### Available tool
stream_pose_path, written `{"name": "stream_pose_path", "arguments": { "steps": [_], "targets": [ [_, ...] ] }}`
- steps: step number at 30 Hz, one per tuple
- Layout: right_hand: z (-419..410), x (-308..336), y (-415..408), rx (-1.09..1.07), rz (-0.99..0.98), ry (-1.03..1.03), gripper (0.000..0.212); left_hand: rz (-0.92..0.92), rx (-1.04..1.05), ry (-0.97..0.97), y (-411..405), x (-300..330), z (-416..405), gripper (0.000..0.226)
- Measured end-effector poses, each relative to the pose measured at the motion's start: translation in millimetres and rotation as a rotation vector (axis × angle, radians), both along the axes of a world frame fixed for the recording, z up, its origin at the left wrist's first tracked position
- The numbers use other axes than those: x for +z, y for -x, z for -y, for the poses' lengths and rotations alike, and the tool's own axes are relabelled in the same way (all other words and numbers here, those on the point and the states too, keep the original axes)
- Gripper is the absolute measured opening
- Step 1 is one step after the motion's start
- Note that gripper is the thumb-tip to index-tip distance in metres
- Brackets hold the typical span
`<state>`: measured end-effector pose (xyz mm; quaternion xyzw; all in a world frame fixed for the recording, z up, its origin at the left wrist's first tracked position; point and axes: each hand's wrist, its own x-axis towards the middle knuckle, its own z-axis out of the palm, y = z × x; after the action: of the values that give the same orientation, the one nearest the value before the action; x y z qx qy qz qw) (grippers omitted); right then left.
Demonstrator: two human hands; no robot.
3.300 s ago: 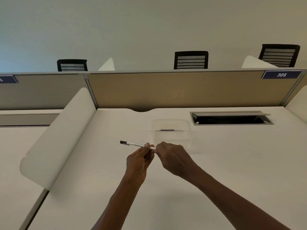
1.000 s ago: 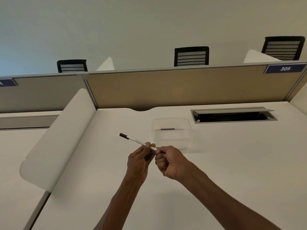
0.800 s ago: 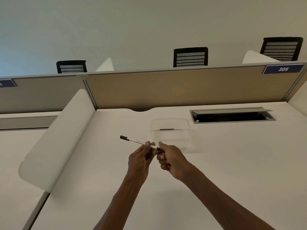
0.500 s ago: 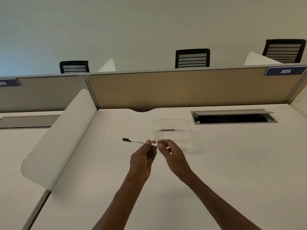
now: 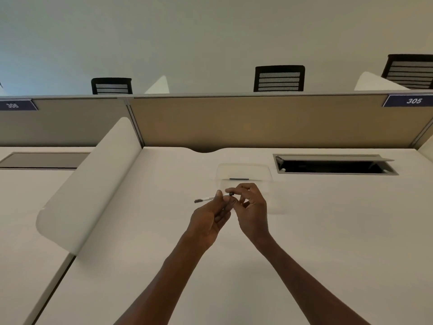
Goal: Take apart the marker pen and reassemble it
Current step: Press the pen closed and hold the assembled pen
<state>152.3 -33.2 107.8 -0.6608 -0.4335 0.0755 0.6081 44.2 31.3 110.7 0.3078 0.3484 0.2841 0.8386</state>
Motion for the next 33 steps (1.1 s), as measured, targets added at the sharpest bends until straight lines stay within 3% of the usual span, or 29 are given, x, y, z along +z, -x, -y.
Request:
{"name": "stream_pose_path", "arguments": {
  "steps": [7,8,10,12,22,33],
  "targets": [
    [-1,22,-20,-0.073,0.038,-0.089,0.009,-0.706,-0.119,-0.879,15,-47,4,0.027],
    [0,24,-23,-0.074,0.035,-0.091,0.008,-0.780,-0.123,-0.938,17,-57,3,0.028],
    [3,26,-28,-0.078,0.034,-0.080,0.009,-0.892,-0.175,-1.010,23,-80,-3,0.059],
    [7,26,-30,-0.083,0.031,-0.057,0.010,-0.959,-0.257,-1.122,27,-100,-6,0.067],
    [16,31,-35,-0.029,0.100,0.023,0.017,-1.219,-0.442,-1.346,44,-157,-13,0.072],
    [10,48,-21,0.181,-0.323,-0.023,0.022,-1.271,-0.428,-1.386,44,-165,-13,0.070]
  ]
}}
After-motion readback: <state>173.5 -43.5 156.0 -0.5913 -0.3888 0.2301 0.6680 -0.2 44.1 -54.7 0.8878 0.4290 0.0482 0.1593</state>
